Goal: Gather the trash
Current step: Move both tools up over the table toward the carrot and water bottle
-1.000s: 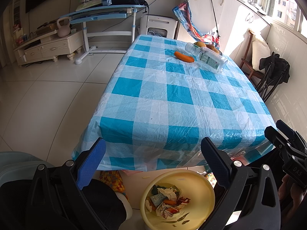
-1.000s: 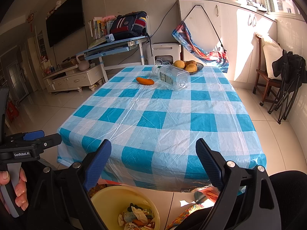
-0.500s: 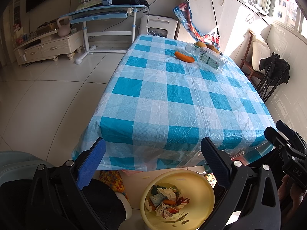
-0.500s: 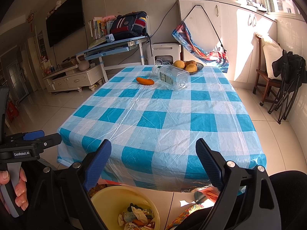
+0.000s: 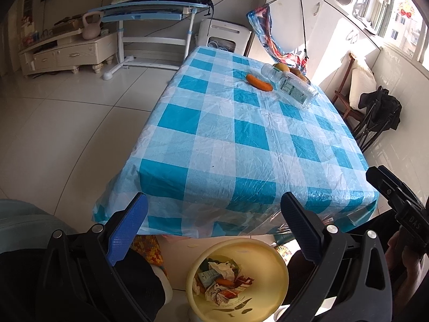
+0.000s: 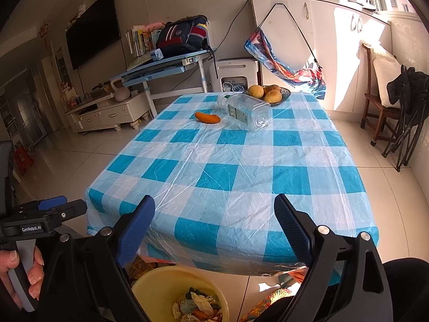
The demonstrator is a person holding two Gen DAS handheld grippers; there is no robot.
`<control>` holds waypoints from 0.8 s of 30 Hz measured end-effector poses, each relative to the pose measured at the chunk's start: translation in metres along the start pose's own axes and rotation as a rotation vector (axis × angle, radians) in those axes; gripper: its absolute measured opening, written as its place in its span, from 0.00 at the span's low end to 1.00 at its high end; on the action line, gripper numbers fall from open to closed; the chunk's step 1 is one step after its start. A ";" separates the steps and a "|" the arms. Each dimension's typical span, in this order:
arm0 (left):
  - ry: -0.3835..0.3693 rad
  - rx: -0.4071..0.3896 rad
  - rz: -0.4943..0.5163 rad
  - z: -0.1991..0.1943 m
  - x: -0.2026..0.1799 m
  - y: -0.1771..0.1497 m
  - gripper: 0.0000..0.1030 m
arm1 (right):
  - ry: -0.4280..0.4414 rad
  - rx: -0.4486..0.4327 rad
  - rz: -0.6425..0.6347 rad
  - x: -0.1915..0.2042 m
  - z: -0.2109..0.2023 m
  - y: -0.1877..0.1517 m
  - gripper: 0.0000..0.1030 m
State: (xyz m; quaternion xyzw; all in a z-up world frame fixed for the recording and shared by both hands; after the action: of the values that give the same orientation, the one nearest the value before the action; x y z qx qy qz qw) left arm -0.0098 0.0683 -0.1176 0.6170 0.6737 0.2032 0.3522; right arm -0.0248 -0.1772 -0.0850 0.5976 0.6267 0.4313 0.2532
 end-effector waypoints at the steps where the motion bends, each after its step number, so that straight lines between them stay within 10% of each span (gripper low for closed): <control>1: 0.000 0.003 -0.012 0.001 0.001 0.003 0.93 | 0.004 0.001 0.001 -0.002 0.002 0.004 0.86; 24: -0.005 0.073 0.209 0.110 -0.066 0.095 0.93 | -0.001 0.093 -0.212 -0.062 0.164 0.098 0.86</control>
State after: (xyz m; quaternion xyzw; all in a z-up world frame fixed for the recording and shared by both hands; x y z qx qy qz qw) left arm 0.1346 0.0009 -0.1089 0.6968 0.6117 0.2127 0.3081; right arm 0.1738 -0.2063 -0.0968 0.5392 0.7057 0.3722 0.2695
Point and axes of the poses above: each gripper's, at about its wrist camera, not at the fingertips, and z roughly the way its jaws point, x to its left, y to its top, the point moved 8 cm from there along z, roughly the way its jaws point, and after that the axes turned 7 degrees about -x, right-handed, at the moved point
